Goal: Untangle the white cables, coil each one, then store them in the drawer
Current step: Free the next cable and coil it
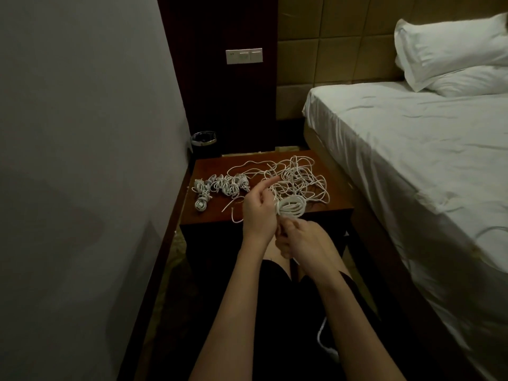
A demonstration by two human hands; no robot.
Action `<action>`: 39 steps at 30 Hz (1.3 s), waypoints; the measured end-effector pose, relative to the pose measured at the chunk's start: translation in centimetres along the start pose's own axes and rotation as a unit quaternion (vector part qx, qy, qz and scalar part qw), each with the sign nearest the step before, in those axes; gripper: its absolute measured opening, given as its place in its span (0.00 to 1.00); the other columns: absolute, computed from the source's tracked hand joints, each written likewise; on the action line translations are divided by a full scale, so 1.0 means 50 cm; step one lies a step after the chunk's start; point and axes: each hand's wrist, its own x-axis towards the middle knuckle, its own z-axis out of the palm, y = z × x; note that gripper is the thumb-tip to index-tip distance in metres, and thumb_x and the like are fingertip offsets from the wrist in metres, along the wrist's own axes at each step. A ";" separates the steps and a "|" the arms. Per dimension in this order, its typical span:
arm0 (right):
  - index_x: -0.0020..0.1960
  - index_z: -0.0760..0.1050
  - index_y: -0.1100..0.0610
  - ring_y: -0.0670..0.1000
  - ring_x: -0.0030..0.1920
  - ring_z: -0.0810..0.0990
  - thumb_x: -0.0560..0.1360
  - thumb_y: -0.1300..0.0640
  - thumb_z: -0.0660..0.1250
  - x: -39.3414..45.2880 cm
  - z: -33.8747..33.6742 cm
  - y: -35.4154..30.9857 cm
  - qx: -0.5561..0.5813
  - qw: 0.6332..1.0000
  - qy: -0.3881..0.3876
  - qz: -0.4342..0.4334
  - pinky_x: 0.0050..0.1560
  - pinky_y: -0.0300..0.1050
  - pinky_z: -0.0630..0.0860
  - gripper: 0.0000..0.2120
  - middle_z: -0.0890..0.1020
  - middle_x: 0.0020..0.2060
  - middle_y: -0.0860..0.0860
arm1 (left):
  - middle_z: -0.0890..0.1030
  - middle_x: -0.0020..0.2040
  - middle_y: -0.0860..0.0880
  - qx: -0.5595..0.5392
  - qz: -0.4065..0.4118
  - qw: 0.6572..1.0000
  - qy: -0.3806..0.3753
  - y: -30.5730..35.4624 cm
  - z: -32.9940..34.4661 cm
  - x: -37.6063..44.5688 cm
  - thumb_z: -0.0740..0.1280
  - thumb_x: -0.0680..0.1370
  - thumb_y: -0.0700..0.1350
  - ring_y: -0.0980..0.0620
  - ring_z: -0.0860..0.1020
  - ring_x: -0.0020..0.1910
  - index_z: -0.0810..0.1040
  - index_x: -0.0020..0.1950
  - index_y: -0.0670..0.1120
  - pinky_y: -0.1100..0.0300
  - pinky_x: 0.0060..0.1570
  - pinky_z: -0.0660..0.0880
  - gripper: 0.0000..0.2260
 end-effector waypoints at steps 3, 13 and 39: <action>0.35 0.66 0.59 0.43 0.19 0.62 0.83 0.59 0.51 -0.016 -0.003 -0.018 -0.097 0.994 -0.037 0.032 0.19 0.34 0.57 0.19 0.66 0.19 0.46 | 0.75 0.33 0.46 0.059 -0.003 0.997 0.045 -0.018 -0.004 0.001 0.54 0.82 0.39 0.58 0.64 0.22 0.79 0.59 0.45 0.63 0.24 0.62 0.15; 0.34 0.78 0.55 0.49 0.26 0.73 0.79 0.47 0.61 -0.030 -0.047 -0.059 -0.395 0.893 0.043 -0.212 0.31 0.48 0.72 0.20 0.77 0.25 0.50 | 0.83 0.49 0.48 0.195 0.021 0.968 -0.153 -0.045 -0.024 -0.014 0.57 0.81 0.44 0.52 0.81 0.47 0.73 0.67 0.51 0.47 0.50 0.79 0.15; 0.32 0.77 0.53 0.45 0.25 0.69 0.81 0.53 0.58 -0.041 -0.024 -0.066 -0.377 0.916 -0.111 -0.085 0.27 0.32 0.66 0.20 0.71 0.24 0.48 | 0.79 0.40 0.52 0.165 -0.087 0.982 -0.043 -0.029 -0.024 -0.014 0.56 0.81 0.42 0.57 0.75 0.37 0.80 0.44 0.46 0.68 0.31 0.68 0.13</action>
